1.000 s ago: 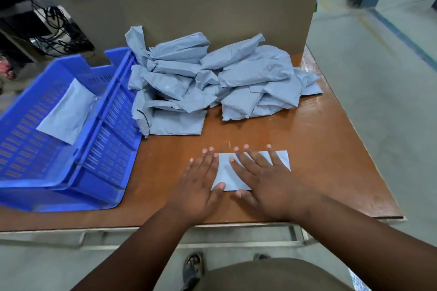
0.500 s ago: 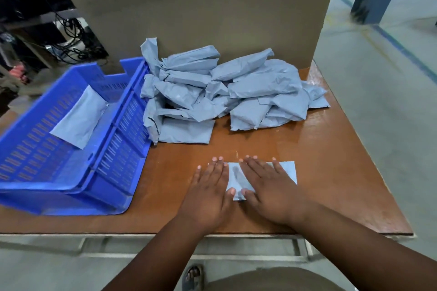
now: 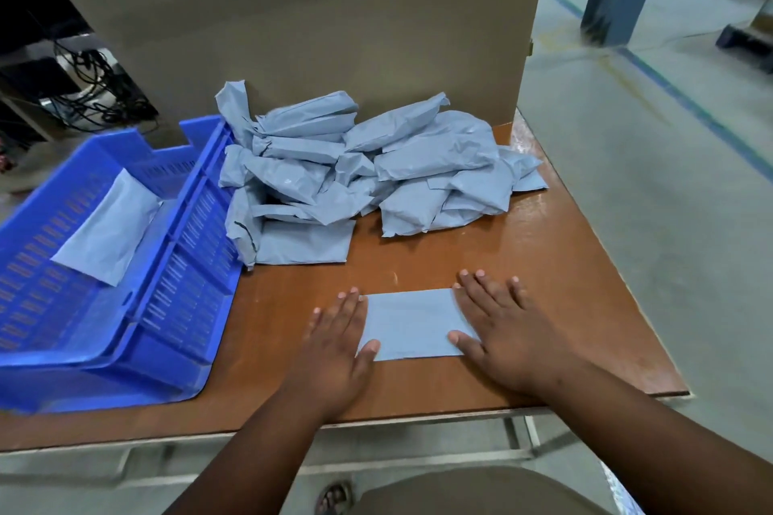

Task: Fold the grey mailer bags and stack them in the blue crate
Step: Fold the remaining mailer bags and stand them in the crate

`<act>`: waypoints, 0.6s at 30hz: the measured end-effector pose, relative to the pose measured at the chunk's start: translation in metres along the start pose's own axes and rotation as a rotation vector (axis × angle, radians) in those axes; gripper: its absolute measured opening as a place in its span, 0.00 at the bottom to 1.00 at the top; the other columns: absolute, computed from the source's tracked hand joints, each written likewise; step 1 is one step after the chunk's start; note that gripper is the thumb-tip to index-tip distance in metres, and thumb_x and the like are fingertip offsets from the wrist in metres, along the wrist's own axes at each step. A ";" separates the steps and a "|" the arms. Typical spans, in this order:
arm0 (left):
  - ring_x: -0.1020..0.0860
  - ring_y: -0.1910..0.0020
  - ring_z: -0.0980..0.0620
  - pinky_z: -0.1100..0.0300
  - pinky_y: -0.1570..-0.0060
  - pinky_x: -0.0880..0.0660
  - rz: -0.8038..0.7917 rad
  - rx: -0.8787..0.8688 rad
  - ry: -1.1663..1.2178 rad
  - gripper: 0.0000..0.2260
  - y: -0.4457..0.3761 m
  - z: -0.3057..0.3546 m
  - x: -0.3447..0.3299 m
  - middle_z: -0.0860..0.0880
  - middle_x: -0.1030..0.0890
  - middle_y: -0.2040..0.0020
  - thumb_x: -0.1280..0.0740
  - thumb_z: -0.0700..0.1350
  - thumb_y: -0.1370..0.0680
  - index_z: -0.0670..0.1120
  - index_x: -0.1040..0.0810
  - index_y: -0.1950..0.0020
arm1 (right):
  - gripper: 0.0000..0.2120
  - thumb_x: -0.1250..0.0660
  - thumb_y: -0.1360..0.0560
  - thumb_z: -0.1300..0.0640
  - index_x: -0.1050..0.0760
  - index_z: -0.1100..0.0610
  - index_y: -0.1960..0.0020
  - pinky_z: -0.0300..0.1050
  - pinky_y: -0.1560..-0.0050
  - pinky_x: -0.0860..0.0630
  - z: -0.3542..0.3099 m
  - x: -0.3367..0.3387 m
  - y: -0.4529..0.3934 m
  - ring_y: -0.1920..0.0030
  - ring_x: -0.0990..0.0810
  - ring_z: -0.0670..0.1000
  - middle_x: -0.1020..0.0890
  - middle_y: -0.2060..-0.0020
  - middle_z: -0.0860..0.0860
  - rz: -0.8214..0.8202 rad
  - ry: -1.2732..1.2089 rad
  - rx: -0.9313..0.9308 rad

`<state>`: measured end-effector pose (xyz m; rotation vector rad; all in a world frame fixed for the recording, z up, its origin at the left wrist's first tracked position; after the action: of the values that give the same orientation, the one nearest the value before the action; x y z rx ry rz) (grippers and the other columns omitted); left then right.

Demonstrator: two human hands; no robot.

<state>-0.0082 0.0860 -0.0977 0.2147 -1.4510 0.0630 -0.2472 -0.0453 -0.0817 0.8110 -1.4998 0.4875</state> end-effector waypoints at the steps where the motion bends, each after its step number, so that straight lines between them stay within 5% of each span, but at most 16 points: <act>1: 0.61 0.15 0.55 0.45 0.16 0.57 -0.016 0.044 -0.003 0.39 0.001 -0.007 0.002 0.55 0.61 0.13 0.70 0.70 0.20 0.52 0.57 0.12 | 0.45 0.76 0.24 0.26 0.61 0.48 0.13 0.63 0.17 0.60 0.008 0.001 0.003 0.15 0.64 0.49 0.62 0.14 0.45 0.005 0.002 -0.029; 6: 0.58 0.14 0.51 0.47 0.16 0.55 0.092 0.041 0.028 0.35 0.003 0.021 0.030 0.49 0.54 0.12 0.61 0.63 0.16 0.47 0.49 0.13 | 0.41 0.67 0.19 0.31 0.57 0.52 0.13 0.62 0.16 0.60 0.024 0.012 0.013 0.15 0.63 0.52 0.59 0.14 0.50 0.042 -0.045 -0.139; 9: 0.57 0.14 0.51 0.46 0.16 0.53 0.135 -0.165 0.062 0.30 -0.010 0.078 0.024 0.48 0.52 0.12 0.55 0.57 0.13 0.45 0.48 0.13 | 0.38 0.60 0.17 0.37 0.51 0.56 0.13 0.64 0.17 0.60 -0.020 0.020 0.003 0.14 0.58 0.55 0.53 0.14 0.55 0.088 -0.048 0.042; 12: 0.57 0.14 0.53 0.45 0.16 0.53 0.072 -0.171 0.037 0.30 -0.021 0.097 0.009 0.46 0.48 0.13 0.55 0.55 0.14 0.45 0.47 0.13 | 0.38 0.60 0.19 0.40 0.52 0.57 0.13 0.62 0.16 0.60 -0.058 0.001 -0.006 0.14 0.57 0.54 0.51 0.14 0.55 0.038 -0.067 0.190; 18: 0.62 0.15 0.56 0.47 0.16 0.60 0.006 -0.033 0.032 0.35 -0.011 0.036 0.009 0.54 0.59 0.13 0.60 0.66 0.17 0.51 0.56 0.12 | 0.42 0.60 0.19 0.28 0.57 0.50 0.13 0.58 0.16 0.63 -0.013 -0.006 0.005 0.15 0.61 0.49 0.58 0.14 0.47 0.024 -0.031 0.110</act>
<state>-0.0401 0.0679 -0.0860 0.1814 -1.4196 0.0468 -0.2422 -0.0313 -0.0855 0.8907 -1.5234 0.5816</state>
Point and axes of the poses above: each hand's wrist, its own y-axis away from the middle knuckle, its own x-axis out of the back of the hand, z = x × y, the point moved 8 cm from there along -y, towards the middle knuckle
